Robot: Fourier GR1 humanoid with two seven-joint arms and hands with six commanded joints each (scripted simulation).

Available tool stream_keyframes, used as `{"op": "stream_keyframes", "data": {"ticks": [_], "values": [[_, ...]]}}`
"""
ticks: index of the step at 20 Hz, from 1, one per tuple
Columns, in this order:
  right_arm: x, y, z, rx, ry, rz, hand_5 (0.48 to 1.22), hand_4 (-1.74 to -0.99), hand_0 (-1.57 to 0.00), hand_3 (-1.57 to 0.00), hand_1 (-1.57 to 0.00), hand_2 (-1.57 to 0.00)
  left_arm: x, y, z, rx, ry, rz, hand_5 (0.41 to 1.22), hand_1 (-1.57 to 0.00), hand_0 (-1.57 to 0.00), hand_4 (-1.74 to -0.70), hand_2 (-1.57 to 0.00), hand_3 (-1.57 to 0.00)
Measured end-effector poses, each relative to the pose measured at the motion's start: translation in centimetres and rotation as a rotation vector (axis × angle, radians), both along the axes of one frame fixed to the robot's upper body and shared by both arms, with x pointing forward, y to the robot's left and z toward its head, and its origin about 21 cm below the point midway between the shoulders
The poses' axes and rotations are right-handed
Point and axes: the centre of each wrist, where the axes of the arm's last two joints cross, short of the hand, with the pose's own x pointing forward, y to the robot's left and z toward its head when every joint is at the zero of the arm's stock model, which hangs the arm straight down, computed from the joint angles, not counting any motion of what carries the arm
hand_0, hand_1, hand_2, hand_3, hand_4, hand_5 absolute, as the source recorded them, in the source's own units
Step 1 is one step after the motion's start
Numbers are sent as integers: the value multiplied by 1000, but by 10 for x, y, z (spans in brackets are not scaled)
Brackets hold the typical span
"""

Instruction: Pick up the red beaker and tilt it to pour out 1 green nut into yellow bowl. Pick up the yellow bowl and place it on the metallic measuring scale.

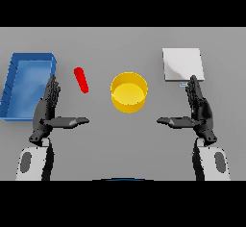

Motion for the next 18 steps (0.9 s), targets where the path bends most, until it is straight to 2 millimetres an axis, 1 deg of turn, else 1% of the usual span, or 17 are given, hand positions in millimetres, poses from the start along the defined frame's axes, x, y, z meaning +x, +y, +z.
{"op": "stream_keyframes", "data": {"ticks": [6, 7, 8, 9, 10, 11, 12, 13, 14, 15, 17, 18], "values": [[-3, 8, 1, -1, -10, 7, 660, -1128, 1, 1, 1, 1, 10, 8, 1, 5, 14, 5, 623, 1, 1, -1093, 1, 1], [-14, 12, 1, -126, -117, 28, 663, -1128, 1, 1, 1, 1, -2, 6, 1, 71, -35, -14, 620, 1, 1, -1094, 1, 1], [-22, 17, 2, -208, -161, 49, 664, -1127, 1, 1, 1, 1, -7, 7, 5, 114, -62, -23, 618, 1, 1, -1094, 1, 1], [-26, 15, 2, -260, -156, 46, 666, -1126, 1, 1, 1, 1, -12, 3, 9, 139, -72, -29, 615, 1, 1, -1093, 1, 1], [-27, 19, 3, -283, -160, 56, 668, -1126, 1, 1, 1, 1, -17, 3, 7, 157, -46, -31, 615, 1, 1, -1096, 1, 1], [-27, 22, 3, -291, -152, 60, 663, -1118, 1, 1, 1, 1, -16, 3, 10, 167, -34, -31, 616, 1, 1, -1098, 1, 1], [-29, 23, 5, -297, -152, 51, 659, -1112, 1, 1, 1, 1, -16, -1, 12, 173, -28, -39, 616, 1, 1, -1096, 1, 1], [-30, 23, 2, -309, -141, 50, 660, -1120, 1, 1, 1, 1, -17, -1, 9, 178, -16, -38, 613, 1, 1, -1094, 1, 1], [-29, 23, 7, -297, -156, 57, 658, -1121, 1, 1, 1, 1, -15, -2, 11, 184, -20, -36, 612, 1, 1, -1090, 1, 1], [-32, 22, 4, -293, -155, 58, 653, -1123, 1, 1, 1, 1, -16, 0, 6, 197, -3, -41, 612, 1, 1, -1090, 1, 1], [-26, 23, 13, -295, -151, 41, 650, -1130, 1, 1, 1, 1, -3, -5, 7, 216, -15, -46, 623, 1, 1, -1106, 1, 1], [-29, 26, 12, -299, -154, 51, 650, -1143, 1, 1, 1, 1, 4, -7, 7, 219, -17, -50, 627, 1, 1, -1116, 1, 1]]}}
